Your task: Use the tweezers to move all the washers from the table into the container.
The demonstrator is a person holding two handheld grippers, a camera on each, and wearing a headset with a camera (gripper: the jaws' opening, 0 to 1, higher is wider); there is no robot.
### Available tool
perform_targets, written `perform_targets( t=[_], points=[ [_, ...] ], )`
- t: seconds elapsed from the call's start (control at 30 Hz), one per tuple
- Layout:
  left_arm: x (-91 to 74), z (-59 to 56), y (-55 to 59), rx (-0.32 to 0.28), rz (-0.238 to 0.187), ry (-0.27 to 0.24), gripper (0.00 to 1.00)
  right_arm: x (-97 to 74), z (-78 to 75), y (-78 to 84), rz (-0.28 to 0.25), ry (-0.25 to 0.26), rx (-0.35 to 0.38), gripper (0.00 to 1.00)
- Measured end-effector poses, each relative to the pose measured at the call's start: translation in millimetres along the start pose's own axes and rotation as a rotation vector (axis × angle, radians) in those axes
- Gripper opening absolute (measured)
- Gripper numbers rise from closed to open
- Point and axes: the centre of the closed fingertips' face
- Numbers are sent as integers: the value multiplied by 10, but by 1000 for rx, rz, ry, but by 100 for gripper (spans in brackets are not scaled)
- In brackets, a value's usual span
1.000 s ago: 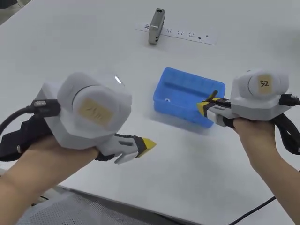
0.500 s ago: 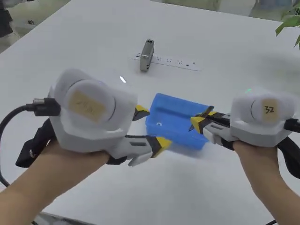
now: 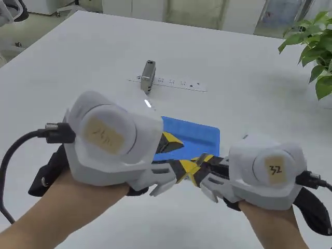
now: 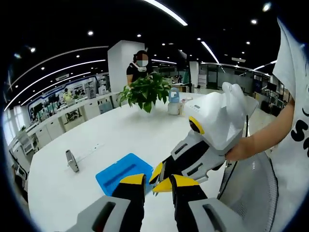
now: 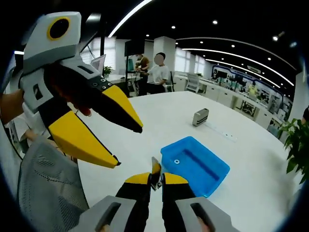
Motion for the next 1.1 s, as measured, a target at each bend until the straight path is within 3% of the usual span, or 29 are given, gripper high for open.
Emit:
perform_targets(
  t=[0.13, 0.23, 0.5, 0.63, 0.87, 0.93, 1.0, 1.1],
  points=[
    [32, -137, 120, 41, 33, 40, 13, 25, 188, 120, 22, -30, -4, 5],
    [65, -198, 226, 68, 59, 45, 12, 29, 271, 208, 56, -35, -64, 5],
    [179, -312, 408, 152, 107, 103, 0, 52, 309, 355, 110, -32, -172, 5],
    [225, -351, 462, 185, 122, 131, 0, 55, 297, 449, 139, -29, -210, 5],
    [327, -346, 596, 217, 148, 155, 0, 56, 248, 646, 207, -11, -301, 5],
    [361, -326, 692, 223, 168, 165, 0, 66, 216, 714, 226, 1, -325, 5],
    [373, -305, 820, 254, 215, 175, 0, 90, 204, 768, 236, 2, -346, 6],
    [403, -300, 912, 261, 233, 184, 0, 120, 207, 820, 257, -3, -378, 6]
  ],
)
Point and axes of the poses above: the centre of the closed fingertips' face, and the gripper's own axes: x roughly forward along the fingers, z roughly to its left, y roughly out of its underside, and after that the axes turned 3 degrees about z, right-handed
